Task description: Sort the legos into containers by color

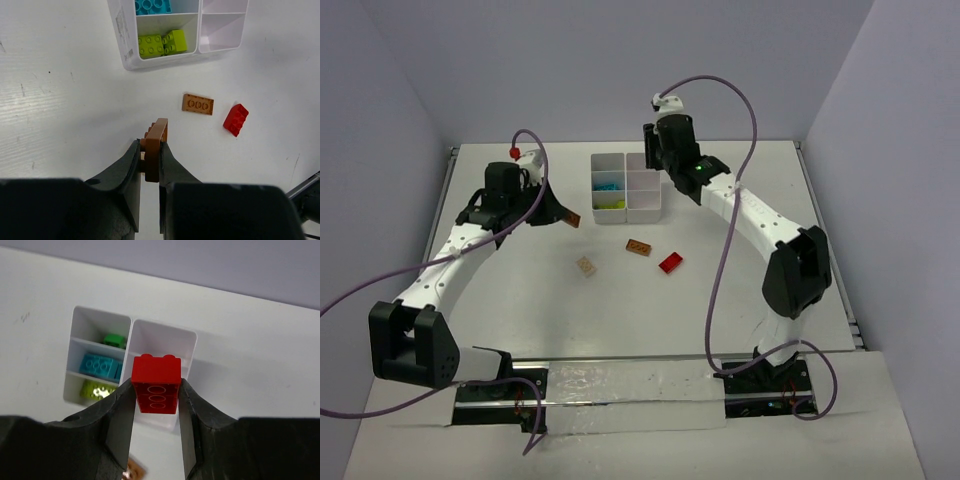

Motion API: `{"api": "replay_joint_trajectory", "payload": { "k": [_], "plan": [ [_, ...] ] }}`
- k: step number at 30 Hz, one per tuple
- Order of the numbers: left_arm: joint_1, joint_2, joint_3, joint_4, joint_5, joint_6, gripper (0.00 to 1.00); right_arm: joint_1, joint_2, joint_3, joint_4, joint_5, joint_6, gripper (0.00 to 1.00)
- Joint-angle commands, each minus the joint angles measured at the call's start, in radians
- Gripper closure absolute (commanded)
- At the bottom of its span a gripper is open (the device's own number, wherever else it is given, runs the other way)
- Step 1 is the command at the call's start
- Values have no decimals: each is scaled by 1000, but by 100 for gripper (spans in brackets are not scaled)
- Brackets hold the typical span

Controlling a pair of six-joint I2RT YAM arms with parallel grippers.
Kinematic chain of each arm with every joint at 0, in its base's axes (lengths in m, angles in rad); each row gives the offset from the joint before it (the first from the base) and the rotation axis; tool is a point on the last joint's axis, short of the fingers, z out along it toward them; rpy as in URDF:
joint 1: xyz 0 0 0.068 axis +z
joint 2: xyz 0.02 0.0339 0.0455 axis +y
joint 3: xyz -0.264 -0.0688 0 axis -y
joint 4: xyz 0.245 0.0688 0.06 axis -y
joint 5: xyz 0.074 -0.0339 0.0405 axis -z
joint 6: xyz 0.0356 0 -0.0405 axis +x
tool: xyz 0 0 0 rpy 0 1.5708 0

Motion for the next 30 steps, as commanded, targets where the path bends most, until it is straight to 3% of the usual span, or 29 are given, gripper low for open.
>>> {"api": "replay_joint_trajectory", "payload": {
  "k": [1,13,21,25,30],
  "plan": [
    [8,-26,43,20,-27,17,100,4,89,94,139,123,115,100],
    [14,8,67,54,-29,21,100,3,235,121,310,176,89,100],
    [18,29,70,61,-29,21,100,3,299,135,344,181,78,87],
    [19,44,85,59,-25,33,100,2,318,144,344,184,82,74],
    [19,62,99,61,-22,35,100,2,342,161,329,183,95,71]
  ]
}}
